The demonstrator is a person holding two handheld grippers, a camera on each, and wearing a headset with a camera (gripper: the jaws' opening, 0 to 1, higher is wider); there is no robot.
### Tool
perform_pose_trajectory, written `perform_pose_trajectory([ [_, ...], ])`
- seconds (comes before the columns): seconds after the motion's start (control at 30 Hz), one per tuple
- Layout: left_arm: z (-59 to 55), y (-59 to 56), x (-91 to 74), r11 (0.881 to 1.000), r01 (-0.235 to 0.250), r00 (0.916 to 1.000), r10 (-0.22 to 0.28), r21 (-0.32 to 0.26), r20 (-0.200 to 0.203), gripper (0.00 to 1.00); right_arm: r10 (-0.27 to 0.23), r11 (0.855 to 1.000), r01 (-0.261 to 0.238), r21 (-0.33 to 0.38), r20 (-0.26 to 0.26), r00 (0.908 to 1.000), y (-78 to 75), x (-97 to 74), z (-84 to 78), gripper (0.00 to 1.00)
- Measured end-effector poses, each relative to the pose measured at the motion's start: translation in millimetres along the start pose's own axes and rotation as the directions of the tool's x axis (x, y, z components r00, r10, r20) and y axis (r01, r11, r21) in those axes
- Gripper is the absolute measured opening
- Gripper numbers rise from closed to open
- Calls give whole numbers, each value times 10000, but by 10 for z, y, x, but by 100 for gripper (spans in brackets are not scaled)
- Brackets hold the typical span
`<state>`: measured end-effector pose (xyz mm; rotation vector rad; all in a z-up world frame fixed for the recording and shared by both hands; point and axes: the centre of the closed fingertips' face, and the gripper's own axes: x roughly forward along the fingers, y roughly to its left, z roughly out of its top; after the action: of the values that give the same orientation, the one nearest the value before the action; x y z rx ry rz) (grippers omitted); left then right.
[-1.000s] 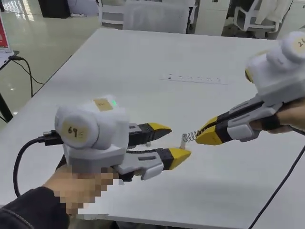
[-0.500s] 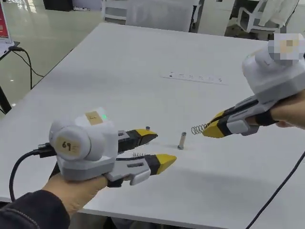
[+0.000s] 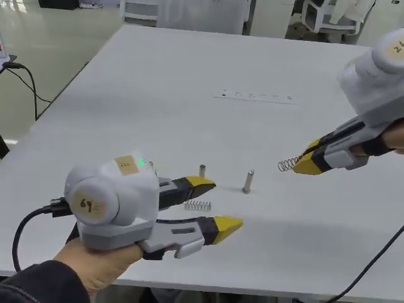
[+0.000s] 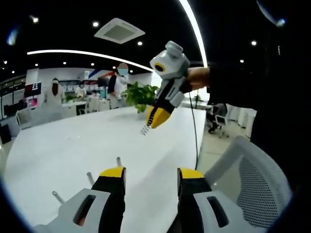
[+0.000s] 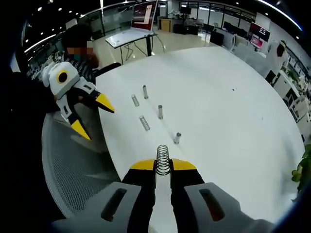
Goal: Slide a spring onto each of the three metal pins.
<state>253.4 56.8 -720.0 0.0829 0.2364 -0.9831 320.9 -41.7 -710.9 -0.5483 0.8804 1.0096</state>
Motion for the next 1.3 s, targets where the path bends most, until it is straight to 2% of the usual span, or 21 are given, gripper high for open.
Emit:
perform_pose_trajectory([
  [0.1, 9, 34, -64, 10000, 41, 10000, -41, 68, 42, 38, -494, 9983, 477, -345, -505, 9975, -88, -16, -20, 7],
  [0.17, -3, 113, -142, 9998, -188, 9998, 188, -31, -1, 39, -556, 9974, 524, -501, -655, 9963, -91, 6, 15, 7],
  [0.3, 58, 213, -281, 9987, -506, 9986, 506, 13, 137, 42, -706, 9940, 615, -908, -1008, 9924, -123, 44, 84, 7],
  [0.37, 40, 280, -386, 9969, -741, 9972, 742, 267, -55, 43, -707, 9926, 585, -1062, -1150, 9908, -135, 62, 122, 7],
  [0.43, 44, 359, -495, 9956, -923, 9956, 926, 178, -133, 45, -681, 9921, 549, -1131, -1160, 9909, -152, 70, 178, 7],
  [0.57, 63, 553, -739, 9887, -1477, 9889, 1481, 255, -141, 47, -645, 9879, 433, -1487, -1410, 9879, -172, 100, 242, 7],
  [0.77, 11, 833, -1066, 9758, -2181, 9755, 2184, 134, -277, 50, -656, 9730, 197, -2298, -1941, 9788, -189, 184, 305, 7],
  [0.83, -39, 925, -1178, 9694, -2454, 9685, 2454, 70, -411, 51, -705, 9629, 76, -2699, -2240, 9720, -212, 247, 313, 8],
  [0.93, -88, 1027, -1295, 9582, -2856, 9574, 2846, -157, -494, 53, -938, 9386, -169, -3446, -3022, 9486, -264, 351, 275, 8],
  [0.97, -83, 1038, -1309, 9561, -2924, 9556, 2912, -221, -442, 54, -982, 9343, -216, -3557, -3153, 9439, -272, 363, 266, 8],
  [1.07, -43, 1054, -1316, 9503, -3093, 9510, 3088, -371, -167, 54, -1359, 9091, -357, -4151, -3764, 9165, -336, 377, 221, 7],
  [1.1, -28, 1053, -1307, 9504, -3080, 9514, 3080, -430, -63, 53, -1390, 9079, -390, -4173, -3877, 9112, -345, 360, 202, 7],
  [1.17, -31, 1054, -1297, 9512, -3056, 9521, 3057, -424, -51, 53, -1551, 8983, -417, -4374, -4046, 9012, -393, 302, 174, 7],
  [1.3, -64, 1106, -1286, 9547, -2952, 9554, 2947, -384, -192, 54, -1586, 8961, -441, -4418, -4113, 8976, -467, 187, 161, 8],
])
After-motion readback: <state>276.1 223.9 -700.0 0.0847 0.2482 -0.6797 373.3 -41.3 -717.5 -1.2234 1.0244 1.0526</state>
